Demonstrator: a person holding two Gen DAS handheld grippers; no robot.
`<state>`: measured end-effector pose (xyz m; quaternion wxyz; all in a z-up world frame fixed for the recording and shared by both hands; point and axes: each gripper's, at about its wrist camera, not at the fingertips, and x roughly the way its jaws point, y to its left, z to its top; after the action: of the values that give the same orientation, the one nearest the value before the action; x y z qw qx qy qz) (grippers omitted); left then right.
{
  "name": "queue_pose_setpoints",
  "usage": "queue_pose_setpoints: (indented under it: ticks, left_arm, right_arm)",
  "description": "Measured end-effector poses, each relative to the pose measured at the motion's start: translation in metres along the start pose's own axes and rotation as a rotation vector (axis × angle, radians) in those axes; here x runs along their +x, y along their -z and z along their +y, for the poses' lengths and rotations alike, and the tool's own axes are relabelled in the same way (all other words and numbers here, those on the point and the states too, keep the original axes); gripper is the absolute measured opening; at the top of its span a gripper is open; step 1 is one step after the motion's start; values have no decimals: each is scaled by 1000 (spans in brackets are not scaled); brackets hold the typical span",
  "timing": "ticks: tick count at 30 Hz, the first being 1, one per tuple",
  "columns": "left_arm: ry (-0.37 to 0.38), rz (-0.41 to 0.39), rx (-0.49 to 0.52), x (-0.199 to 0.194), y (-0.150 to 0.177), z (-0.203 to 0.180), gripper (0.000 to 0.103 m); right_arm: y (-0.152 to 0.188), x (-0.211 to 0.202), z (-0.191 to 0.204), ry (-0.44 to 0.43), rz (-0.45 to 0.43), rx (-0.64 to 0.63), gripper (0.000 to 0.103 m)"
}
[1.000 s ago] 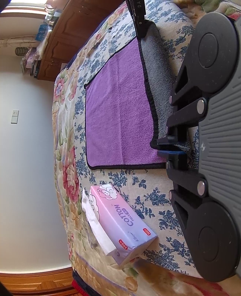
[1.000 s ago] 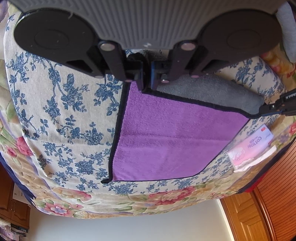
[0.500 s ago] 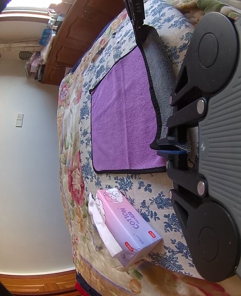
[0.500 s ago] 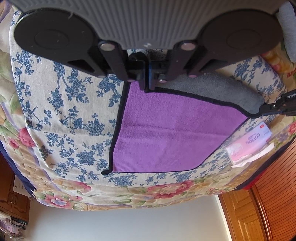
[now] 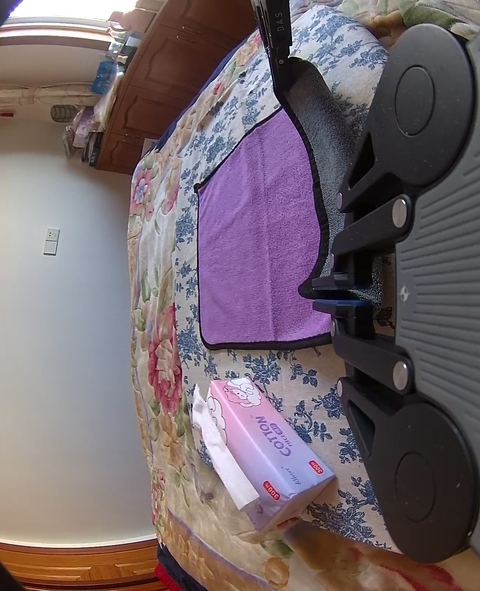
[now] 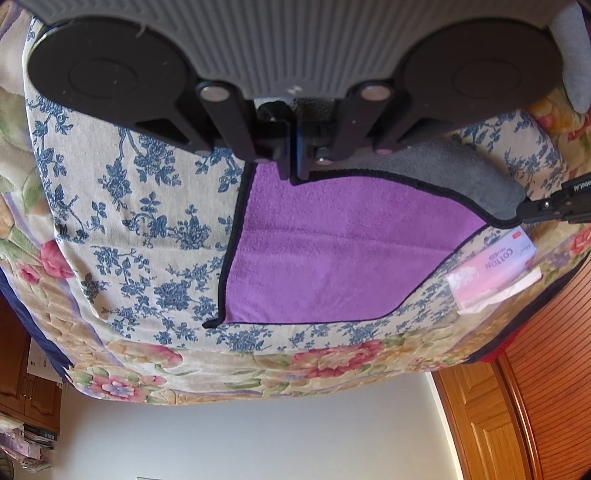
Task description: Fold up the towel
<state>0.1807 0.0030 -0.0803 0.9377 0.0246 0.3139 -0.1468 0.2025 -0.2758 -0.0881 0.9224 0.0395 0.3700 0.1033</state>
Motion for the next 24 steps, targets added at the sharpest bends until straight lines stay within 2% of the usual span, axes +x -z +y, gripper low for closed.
queue_pose_setpoints:
  ticks: [24]
  left_arm:
    - [-5, -82, -10, -9, -10, -1, 4]
  right_arm:
    - [-10, -14, 4, -11, -101, -17, 4]
